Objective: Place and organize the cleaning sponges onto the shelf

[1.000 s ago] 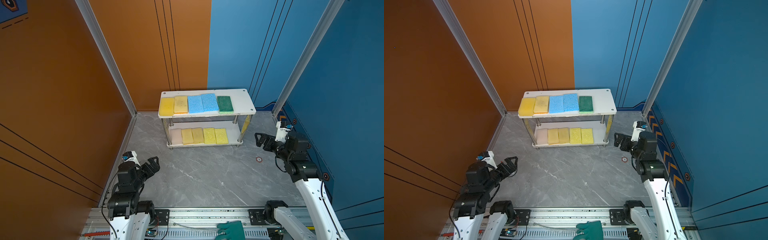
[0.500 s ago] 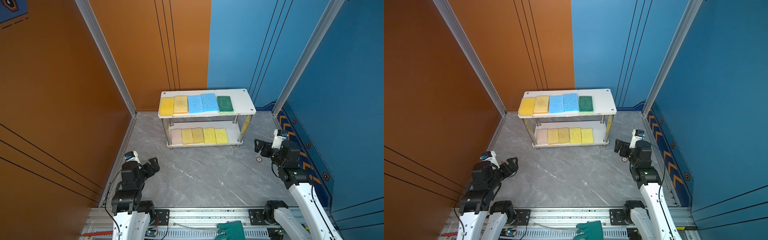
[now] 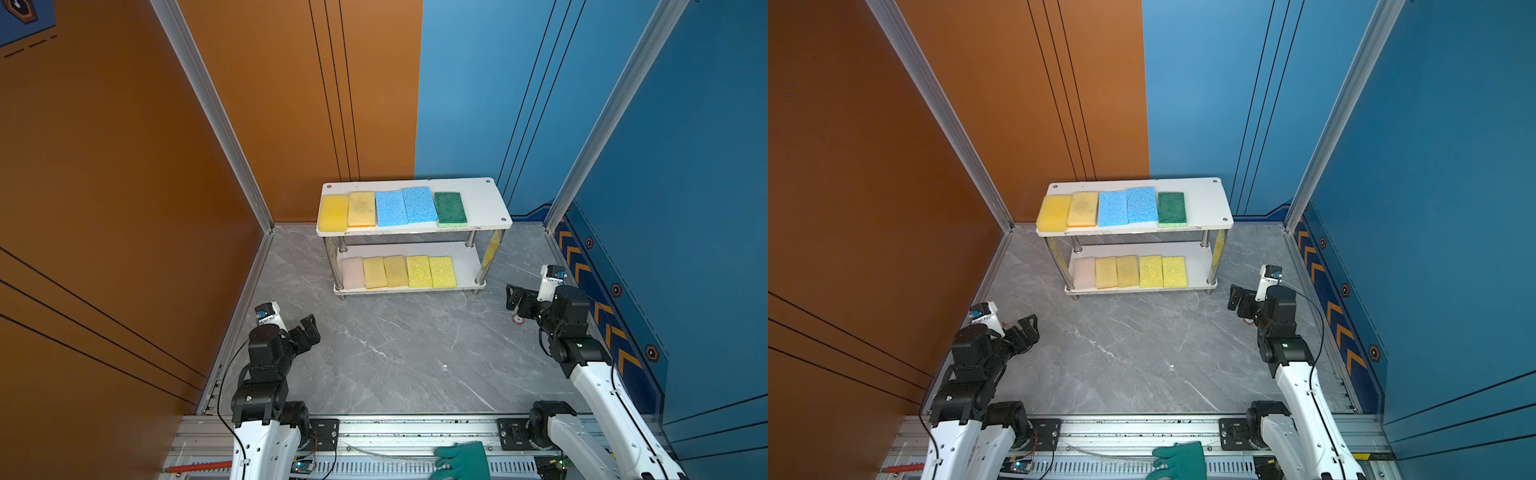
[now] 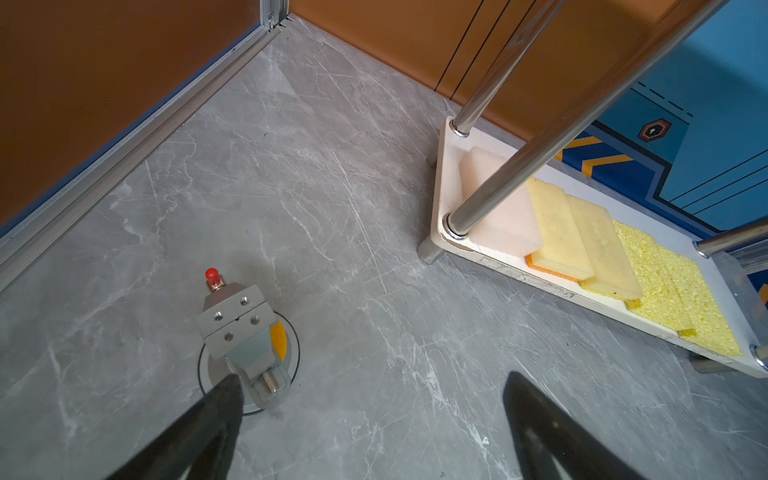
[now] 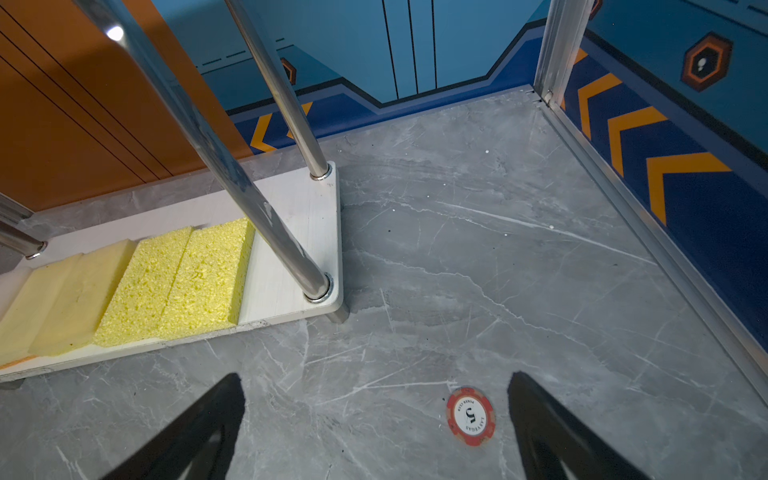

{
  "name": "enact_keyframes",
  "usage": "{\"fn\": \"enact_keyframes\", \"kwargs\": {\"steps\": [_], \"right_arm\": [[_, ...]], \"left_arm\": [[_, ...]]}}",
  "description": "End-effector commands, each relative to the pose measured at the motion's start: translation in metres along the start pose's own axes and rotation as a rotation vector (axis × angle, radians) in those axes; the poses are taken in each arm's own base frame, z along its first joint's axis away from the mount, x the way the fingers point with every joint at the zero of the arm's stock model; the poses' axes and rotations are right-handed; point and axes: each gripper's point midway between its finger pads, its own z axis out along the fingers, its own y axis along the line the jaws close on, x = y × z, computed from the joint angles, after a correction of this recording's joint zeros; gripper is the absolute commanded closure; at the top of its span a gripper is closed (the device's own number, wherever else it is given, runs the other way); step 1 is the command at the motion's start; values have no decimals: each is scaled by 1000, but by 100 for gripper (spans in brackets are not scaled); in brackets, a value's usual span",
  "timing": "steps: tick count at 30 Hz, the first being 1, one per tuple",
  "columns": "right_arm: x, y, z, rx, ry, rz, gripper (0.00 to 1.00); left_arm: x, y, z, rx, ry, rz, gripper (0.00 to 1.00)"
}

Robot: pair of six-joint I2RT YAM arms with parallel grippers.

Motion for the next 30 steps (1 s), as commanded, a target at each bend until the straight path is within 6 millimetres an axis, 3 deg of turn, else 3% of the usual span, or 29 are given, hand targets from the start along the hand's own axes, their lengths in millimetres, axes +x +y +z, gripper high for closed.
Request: {"fn": "enact_keyframes", "kwargs": {"steps": [1,9,16,23,30], "right_arm": [[7,-10,9,29,-8,-27,0],[17,-25,33,56,11,-38,1],[27,-39,67,80,16,-55,0],[26,-42,98,74,-2,-50,0],[29,-42,114,65,-5,-63,0]], "left_arm": [[-7,5,7,-26,-42,58,2],[-6,11,20,-61,-21,88,2],[-9,20,32,-124,2,137,2],[-13,23,51,-145,3,137,2],[-28,29,71,-188,-60,151,2]]}}
